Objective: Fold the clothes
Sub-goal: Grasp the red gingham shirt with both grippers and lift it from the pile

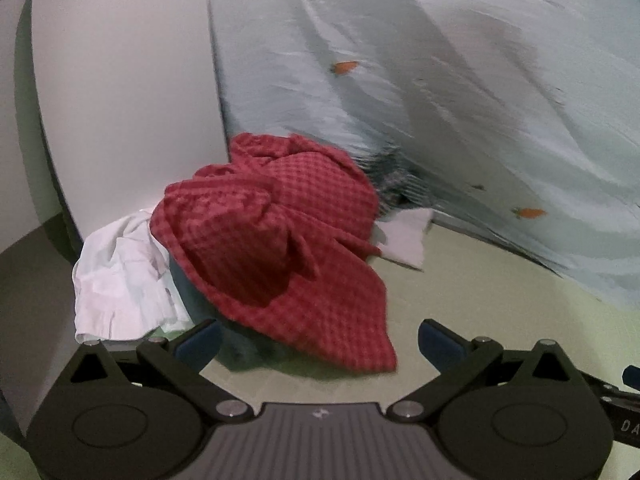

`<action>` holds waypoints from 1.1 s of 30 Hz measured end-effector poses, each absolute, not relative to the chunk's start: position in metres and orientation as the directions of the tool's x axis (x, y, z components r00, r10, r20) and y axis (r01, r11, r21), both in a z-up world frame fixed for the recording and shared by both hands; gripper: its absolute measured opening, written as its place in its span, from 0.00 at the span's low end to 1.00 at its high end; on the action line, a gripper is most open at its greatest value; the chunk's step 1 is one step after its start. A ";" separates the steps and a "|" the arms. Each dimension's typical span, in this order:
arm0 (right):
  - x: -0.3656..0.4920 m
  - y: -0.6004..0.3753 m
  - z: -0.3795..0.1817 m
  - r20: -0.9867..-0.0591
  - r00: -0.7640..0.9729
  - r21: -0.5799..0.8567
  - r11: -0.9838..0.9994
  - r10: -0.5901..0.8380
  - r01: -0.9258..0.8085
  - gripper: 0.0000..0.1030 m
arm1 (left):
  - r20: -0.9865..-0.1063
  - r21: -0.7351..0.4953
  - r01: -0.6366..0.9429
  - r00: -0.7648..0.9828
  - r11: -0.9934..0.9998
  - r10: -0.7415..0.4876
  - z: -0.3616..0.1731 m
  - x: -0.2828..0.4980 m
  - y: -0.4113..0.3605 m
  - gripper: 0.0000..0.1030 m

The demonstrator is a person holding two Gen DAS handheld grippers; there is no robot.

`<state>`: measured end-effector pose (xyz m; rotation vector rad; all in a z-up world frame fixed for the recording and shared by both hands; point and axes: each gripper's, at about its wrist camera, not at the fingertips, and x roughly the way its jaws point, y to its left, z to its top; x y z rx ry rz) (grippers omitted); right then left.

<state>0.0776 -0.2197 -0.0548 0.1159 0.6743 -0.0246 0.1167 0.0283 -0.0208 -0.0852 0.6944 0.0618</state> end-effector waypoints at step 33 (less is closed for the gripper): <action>0.361 -0.126 -0.119 -0.573 0.685 0.355 0.890 0.450 -0.287 0.02 | -0.762 -0.159 -0.189 0.647 0.969 0.001 -0.090 0.285 0.105 0.07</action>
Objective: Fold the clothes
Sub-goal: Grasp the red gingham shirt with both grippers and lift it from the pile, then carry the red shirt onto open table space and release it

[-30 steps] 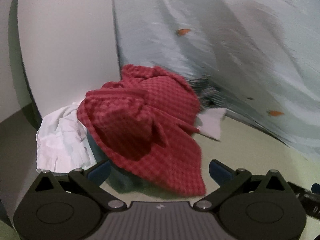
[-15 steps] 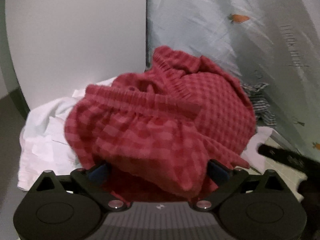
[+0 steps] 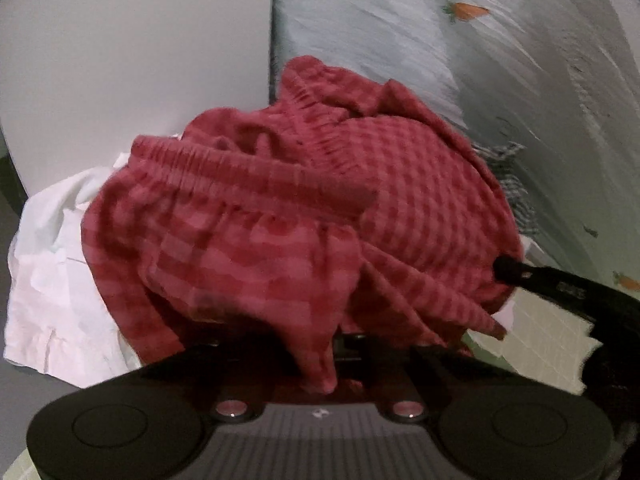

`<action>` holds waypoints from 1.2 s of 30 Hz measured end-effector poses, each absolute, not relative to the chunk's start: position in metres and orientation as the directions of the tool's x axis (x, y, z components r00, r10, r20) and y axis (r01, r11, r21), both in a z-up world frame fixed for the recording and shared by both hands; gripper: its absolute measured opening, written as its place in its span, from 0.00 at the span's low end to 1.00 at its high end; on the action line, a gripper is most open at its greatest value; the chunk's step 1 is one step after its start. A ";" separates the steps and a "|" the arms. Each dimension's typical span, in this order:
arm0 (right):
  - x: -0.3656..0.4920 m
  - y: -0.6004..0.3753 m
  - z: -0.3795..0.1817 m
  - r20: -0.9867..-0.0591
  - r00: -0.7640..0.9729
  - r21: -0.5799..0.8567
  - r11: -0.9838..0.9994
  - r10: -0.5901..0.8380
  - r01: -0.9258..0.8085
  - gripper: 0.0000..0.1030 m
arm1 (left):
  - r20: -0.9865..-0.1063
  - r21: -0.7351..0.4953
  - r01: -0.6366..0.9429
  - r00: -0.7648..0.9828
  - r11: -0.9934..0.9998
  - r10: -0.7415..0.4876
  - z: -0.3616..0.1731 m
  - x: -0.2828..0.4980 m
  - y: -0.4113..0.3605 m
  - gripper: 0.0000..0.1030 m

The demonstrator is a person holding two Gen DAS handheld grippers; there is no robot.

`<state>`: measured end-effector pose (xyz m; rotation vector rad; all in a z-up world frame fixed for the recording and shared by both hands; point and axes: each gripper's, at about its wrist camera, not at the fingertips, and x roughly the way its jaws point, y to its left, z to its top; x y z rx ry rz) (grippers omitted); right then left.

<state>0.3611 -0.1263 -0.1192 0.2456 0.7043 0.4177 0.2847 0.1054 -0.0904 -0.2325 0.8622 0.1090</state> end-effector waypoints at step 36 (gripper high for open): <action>-0.061 -0.402 -0.103 -0.777 0.564 -0.041 0.917 -0.279 0.397 0.47 | -0.860 -0.171 0.316 0.415 0.933 -0.298 -0.102 0.066 -0.095 0.30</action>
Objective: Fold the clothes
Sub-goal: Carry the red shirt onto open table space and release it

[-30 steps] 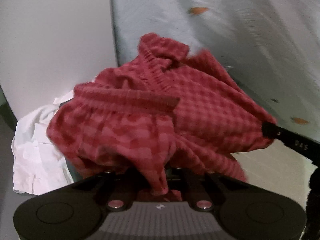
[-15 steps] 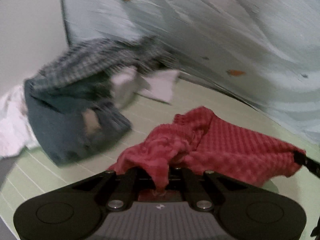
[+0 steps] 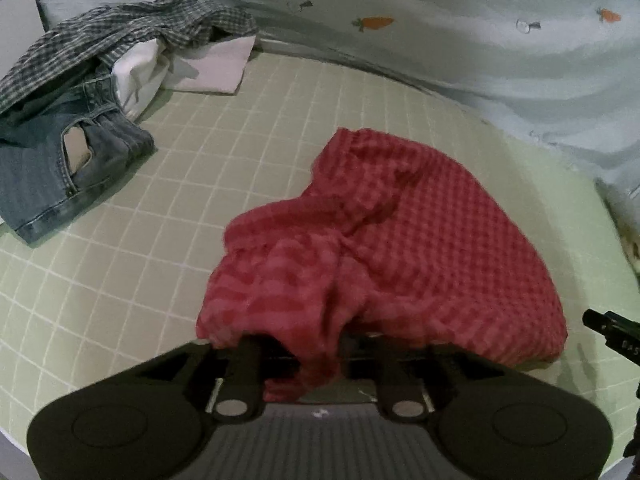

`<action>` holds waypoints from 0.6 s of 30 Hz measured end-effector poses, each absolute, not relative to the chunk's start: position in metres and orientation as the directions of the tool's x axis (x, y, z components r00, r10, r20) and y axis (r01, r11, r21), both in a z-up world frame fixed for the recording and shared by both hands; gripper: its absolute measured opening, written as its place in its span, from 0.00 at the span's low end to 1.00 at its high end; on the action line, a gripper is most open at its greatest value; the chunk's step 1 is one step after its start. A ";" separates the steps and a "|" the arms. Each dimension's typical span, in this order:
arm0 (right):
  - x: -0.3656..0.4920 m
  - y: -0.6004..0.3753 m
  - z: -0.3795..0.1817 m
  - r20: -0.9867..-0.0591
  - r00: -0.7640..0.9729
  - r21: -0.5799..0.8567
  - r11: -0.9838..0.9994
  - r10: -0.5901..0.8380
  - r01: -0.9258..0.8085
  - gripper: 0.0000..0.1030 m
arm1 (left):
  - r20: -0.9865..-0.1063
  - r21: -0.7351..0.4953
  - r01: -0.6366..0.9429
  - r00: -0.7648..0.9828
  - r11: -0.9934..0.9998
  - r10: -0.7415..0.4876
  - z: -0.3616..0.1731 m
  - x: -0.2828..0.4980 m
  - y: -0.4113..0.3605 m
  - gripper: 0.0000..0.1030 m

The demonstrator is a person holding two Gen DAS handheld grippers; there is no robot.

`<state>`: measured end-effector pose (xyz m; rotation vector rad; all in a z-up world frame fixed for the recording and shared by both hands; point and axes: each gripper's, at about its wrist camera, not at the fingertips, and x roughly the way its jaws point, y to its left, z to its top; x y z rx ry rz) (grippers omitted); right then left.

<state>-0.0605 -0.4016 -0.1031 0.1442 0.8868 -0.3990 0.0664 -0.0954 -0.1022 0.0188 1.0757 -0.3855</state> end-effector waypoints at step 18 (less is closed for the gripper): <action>0.110 -0.355 -0.139 -0.746 0.653 -0.143 0.989 -0.128 0.030 0.95 | -0.858 -0.333 0.013 0.410 0.943 -0.308 -0.116 0.105 -0.028 0.54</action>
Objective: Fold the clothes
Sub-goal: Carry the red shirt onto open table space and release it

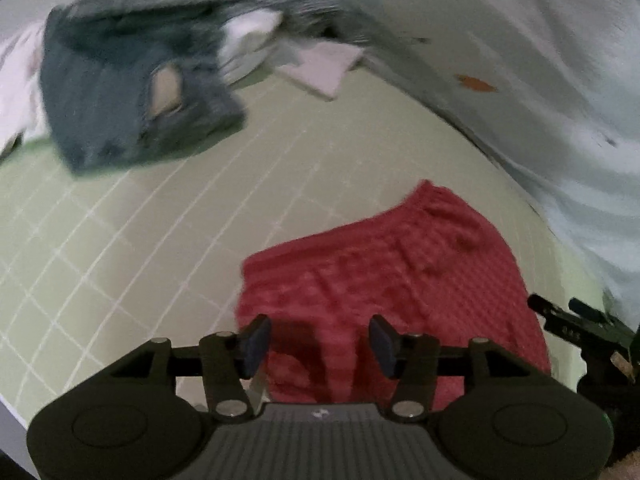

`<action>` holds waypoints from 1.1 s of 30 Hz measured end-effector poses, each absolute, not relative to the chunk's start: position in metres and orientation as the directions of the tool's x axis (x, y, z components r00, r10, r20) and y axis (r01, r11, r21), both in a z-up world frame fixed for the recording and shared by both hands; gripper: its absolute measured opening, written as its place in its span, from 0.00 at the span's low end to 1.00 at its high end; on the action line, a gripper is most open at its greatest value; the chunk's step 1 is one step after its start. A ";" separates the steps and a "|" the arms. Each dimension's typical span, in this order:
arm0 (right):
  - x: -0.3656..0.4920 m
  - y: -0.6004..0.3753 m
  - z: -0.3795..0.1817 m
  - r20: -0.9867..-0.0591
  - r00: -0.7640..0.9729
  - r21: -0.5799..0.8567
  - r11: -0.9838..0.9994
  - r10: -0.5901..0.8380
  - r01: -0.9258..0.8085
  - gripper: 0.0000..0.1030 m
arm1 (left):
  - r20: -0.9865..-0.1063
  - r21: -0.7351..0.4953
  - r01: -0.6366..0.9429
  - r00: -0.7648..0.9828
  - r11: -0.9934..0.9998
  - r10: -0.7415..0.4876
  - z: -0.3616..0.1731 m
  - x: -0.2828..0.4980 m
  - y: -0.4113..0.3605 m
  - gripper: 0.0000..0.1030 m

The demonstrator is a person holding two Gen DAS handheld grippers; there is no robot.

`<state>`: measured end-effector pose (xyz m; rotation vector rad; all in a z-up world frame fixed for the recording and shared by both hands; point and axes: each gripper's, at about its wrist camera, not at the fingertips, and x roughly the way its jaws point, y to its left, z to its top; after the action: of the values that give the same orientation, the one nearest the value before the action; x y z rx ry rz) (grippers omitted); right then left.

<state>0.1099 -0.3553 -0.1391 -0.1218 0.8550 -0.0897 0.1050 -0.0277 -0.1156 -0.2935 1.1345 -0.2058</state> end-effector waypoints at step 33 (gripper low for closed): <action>-0.038 -0.434 -0.126 -0.760 0.643 0.120 0.950 -0.098 0.287 0.02 | -0.854 -0.369 0.310 0.259 0.877 -0.451 -0.115 0.097 -0.110 0.03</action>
<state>-0.0382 -0.4344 -0.1256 0.2389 0.8464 -0.2219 0.0967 -0.1097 -0.1154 -0.1358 1.2033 -0.5171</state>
